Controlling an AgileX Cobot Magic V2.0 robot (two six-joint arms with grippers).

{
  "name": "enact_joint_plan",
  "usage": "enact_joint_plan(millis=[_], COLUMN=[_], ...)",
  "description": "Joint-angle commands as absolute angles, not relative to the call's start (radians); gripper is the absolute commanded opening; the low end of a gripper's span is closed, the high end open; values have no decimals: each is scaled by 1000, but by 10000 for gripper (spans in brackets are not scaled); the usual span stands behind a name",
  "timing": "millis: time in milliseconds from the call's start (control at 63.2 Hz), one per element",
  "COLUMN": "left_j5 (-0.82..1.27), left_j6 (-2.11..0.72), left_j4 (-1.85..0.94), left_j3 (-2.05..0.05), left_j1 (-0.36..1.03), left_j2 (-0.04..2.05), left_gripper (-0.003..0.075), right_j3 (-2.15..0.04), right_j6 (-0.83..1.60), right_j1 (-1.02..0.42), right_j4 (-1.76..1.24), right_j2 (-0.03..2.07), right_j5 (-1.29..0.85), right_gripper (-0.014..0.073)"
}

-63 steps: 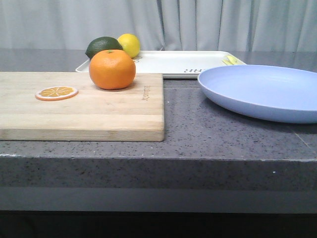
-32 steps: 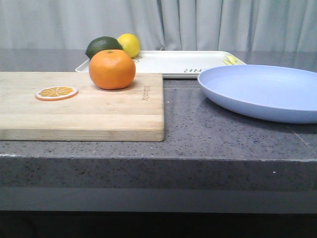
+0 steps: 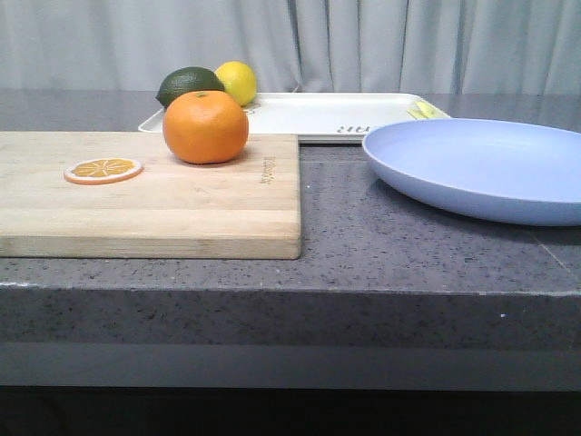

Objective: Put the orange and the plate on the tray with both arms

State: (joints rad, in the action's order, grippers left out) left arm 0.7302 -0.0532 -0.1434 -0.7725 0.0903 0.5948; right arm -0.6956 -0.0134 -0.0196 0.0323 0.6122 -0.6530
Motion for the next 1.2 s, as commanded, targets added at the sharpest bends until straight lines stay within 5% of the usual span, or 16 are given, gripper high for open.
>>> enact_joint_plan(millis=[0,79,554,1187], left_j5=[647,622,515,694], left_j6=[-69,-78,-79,-48], left_j4=[-161,-161,-87,108], left_j3=[-798,-798,-1005,-1499], left_j1=[133,199,549,611], left_j2=[624,656,1103,1657], left_gripper=[545,596,596,604], right_j3=[-721,-721,-721,-721], right_j6=[-6,-6,-6,-6], right_j1=[-15,-15,-15,-15], right_j4=[31,31,31,31], right_j2=[619,619,619,619], right_j5=[-602,-614,-616,-633], right_gripper=[555,565,565,565])
